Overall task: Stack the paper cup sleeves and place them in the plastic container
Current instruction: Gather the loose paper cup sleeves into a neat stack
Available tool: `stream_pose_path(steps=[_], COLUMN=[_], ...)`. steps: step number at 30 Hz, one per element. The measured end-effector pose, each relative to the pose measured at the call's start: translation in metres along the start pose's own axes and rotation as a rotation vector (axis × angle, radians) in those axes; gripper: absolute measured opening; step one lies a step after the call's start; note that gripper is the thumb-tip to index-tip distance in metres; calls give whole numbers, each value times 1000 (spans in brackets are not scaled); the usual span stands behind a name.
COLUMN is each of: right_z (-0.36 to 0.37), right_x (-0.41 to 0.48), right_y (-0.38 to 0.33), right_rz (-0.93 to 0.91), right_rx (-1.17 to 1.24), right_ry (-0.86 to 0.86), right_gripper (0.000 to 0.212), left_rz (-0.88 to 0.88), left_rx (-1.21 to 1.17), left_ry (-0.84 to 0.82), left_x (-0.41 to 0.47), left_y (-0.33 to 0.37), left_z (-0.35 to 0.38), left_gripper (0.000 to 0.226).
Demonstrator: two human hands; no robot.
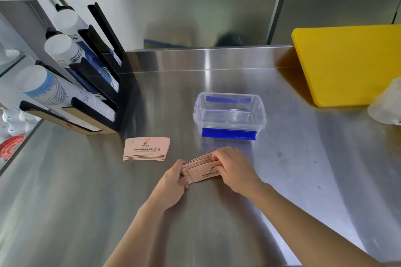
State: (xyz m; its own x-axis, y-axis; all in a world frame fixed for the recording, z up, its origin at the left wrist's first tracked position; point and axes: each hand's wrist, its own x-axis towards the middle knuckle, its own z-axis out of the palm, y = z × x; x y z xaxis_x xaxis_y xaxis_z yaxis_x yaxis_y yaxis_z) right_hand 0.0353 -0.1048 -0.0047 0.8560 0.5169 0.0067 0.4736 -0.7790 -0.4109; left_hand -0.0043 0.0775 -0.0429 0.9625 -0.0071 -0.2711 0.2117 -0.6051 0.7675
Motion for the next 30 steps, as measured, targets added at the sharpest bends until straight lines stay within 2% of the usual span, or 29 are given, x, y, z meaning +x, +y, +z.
stream_pose_path(steps=[5, 9, 13, 16, 19, 22, 26, 30], right_z=[16, 19, 17, 20, 22, 19, 14, 13], right_x=[0, 1, 1, 0, -1, 0, -2, -8], right_y=[5, 6, 6, 8, 8, 9, 19, 28], right_rz=[47, 3, 57, 59, 181, 265, 306, 401], right_rx=[1, -231, -263, -121, 184, 298, 316, 450], right_ry=[97, 201, 256, 209, 157, 174, 89, 109], right_gripper=[55, 41, 38, 37, 52, 60, 46, 34], left_rz=[19, 37, 32, 24, 4, -7, -6, -19], left_rx=[22, -19, -69, -8, -25, -23, -34, -73], left_ry=[-70, -57, -3, 91, 101, 100, 111, 122], left_x=[-1, -4, -7, -4, -1, 1, 2, 4], left_y=[-4, -1, 1, 3, 5, 4, 0, -1], left_z=[0, 1, 5, 7, 6, 4, 3, 3], left_gripper=[29, 26, 32, 17, 13, 10, 14, 9])
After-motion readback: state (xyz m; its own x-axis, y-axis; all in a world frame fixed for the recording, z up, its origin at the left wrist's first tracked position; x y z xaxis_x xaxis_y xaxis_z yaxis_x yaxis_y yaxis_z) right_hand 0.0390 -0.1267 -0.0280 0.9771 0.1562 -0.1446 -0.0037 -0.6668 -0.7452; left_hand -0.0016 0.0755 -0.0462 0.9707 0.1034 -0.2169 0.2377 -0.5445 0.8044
